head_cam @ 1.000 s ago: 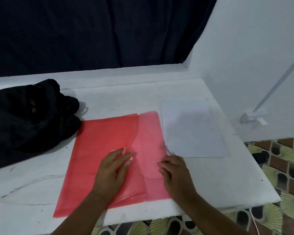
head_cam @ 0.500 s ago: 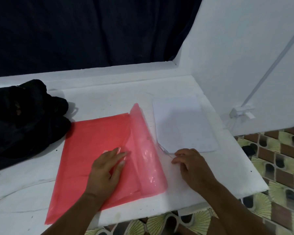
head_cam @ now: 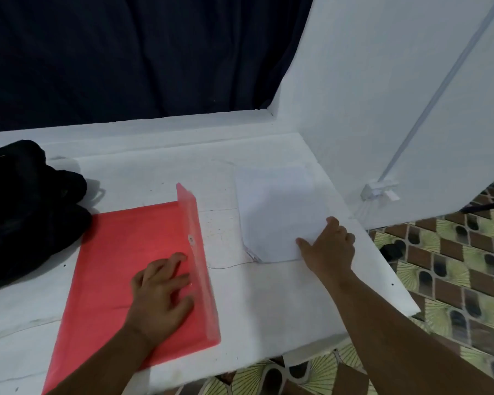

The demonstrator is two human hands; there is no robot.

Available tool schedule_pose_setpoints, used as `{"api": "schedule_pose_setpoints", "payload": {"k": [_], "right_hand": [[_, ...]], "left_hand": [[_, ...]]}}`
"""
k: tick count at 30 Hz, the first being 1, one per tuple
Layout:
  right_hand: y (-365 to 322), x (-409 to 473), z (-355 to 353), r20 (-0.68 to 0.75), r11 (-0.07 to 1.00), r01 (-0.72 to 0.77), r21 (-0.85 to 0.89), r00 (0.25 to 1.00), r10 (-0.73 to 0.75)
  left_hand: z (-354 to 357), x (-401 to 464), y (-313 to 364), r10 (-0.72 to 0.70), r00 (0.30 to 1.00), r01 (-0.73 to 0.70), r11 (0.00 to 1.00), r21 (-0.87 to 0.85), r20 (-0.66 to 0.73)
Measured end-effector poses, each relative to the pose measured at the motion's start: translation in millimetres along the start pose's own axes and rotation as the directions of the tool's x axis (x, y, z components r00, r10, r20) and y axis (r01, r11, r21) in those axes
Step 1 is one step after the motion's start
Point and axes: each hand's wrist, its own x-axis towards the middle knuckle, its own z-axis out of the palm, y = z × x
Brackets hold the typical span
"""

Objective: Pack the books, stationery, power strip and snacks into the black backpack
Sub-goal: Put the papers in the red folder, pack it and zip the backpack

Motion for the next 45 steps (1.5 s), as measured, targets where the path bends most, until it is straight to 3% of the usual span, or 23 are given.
{"api": "schedule_pose_setpoints", "payload": {"k": [7, 12, 19, 25, 28, 32, 35, 37, 42, 45], "right_hand": [[-7, 6, -14, 0.061, 0.993, -0.08, 0.081, 0.995, 0.075], [-15, 19, -19, 0.208, 0.967, -0.235, 0.099, 0.955, 0.211], [-20, 15, -26, 0.235, 0.974, -0.182, 0.136, 0.961, 0.147], [-9, 17, -25, 0.255, 0.875, -0.203, 0.439, 0.962, 0.095], [-6, 18, -30, 0.385, 0.745, -0.351, 0.568, 0.913, 0.137], [-5, 18, -37, 0.552, 0.739, -0.448, 0.502, 0.825, 0.126], [-7, 14, -36, 0.636, 0.667, -0.515, 0.539, 0.768, 0.079], [-8, 12, -30, 0.62, 0.648, -0.491, 0.582, 0.784, 0.037], [-11, 5, -31, 0.432, 0.731, -0.244, 0.637, 0.899, -0.076], [-15, 4, -48, 0.319, 0.721, -0.151, 0.677, 0.942, -0.102]], "left_hand": [[-12, 8, 17, -0.138, 0.986, 0.146, 0.985, -0.087, 0.09], [-23, 27, 46, -0.259, 0.926, 0.236, 0.965, 0.112, 0.274], [15, 7, 51, -0.175, 0.983, 0.155, 0.957, 0.246, 0.062], [16, 10, 48, -0.179, 0.981, 0.154, 0.95, 0.272, 0.068], [17, 11, 48, -0.191, 0.979, 0.166, 0.948, 0.271, 0.071], [16, 10, 48, -0.198, 0.977, 0.171, 0.949, 0.264, 0.076], [15, 11, 49, -0.209, 0.974, 0.18, 0.949, 0.258, 0.088], [14, 11, 49, -0.21, 0.974, 0.182, 0.95, 0.254, 0.088], [13, 10, 50, -0.22, 0.971, 0.192, 0.952, 0.239, 0.094], [12, 10, 50, -0.214, 0.969, 0.18, 0.954, 0.24, 0.124]]}}
